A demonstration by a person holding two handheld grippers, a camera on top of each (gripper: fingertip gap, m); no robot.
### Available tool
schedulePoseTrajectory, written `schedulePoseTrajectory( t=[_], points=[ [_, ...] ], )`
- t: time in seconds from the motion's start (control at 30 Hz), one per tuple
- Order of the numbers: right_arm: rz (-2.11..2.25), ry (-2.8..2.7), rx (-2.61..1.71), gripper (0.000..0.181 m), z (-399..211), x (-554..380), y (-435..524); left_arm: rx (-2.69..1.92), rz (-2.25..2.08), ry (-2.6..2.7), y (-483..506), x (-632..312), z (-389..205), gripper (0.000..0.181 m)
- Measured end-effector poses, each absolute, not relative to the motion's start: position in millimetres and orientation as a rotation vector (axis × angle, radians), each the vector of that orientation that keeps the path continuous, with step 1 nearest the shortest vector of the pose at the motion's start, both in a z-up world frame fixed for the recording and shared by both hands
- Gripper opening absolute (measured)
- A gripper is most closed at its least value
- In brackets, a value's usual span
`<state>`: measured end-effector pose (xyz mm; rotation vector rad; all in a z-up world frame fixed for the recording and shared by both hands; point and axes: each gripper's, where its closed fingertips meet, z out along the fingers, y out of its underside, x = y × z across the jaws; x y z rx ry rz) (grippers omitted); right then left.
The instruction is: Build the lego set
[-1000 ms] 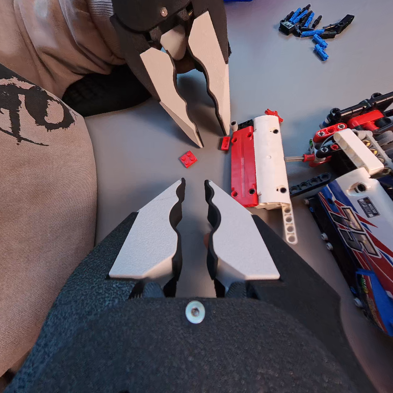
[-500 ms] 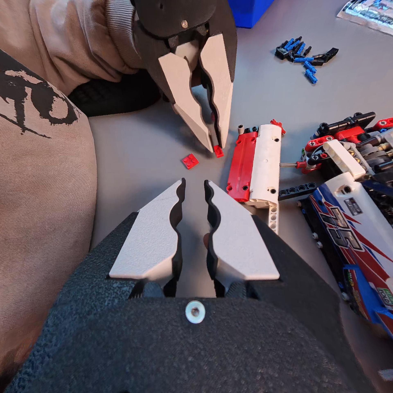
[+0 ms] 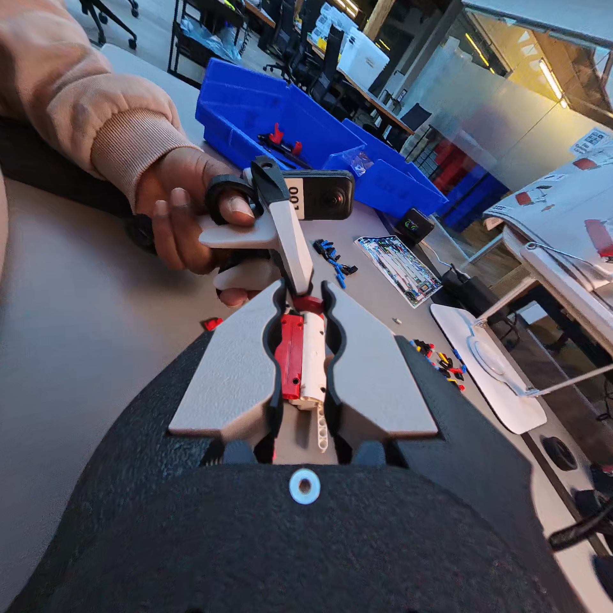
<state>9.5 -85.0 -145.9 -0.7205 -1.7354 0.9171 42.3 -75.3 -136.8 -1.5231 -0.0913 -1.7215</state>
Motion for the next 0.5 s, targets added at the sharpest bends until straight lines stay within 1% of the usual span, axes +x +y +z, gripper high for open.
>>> schedulePoseTrajectory(
  t=[0.17,0.33,0.4,0.5],
  points=[
    [0.977,-1.718,-0.729,0.012,-142.3,9.9,-85.0,-1.489,-1.751,-0.096,-75.1,37.8,-132.9,0.004],
    [0.958,-1.718,-0.705,0.018,-144.7,9.7,-82.8,-1.478,-1.750,-0.115,-74.3,33.2,-133.0,0.004],
    [0.930,-1.718,-0.700,0.013,-146.2,10.0,-80.4,-1.485,-1.756,-0.118,-74.2,34.5,-135.1,0.004],
    [0.931,-1.729,-0.703,0.011,-147.6,12.6,-80.2,-1.487,-1.764,-0.118,-74.0,36.5,-136.2,0.005]
  ],
)
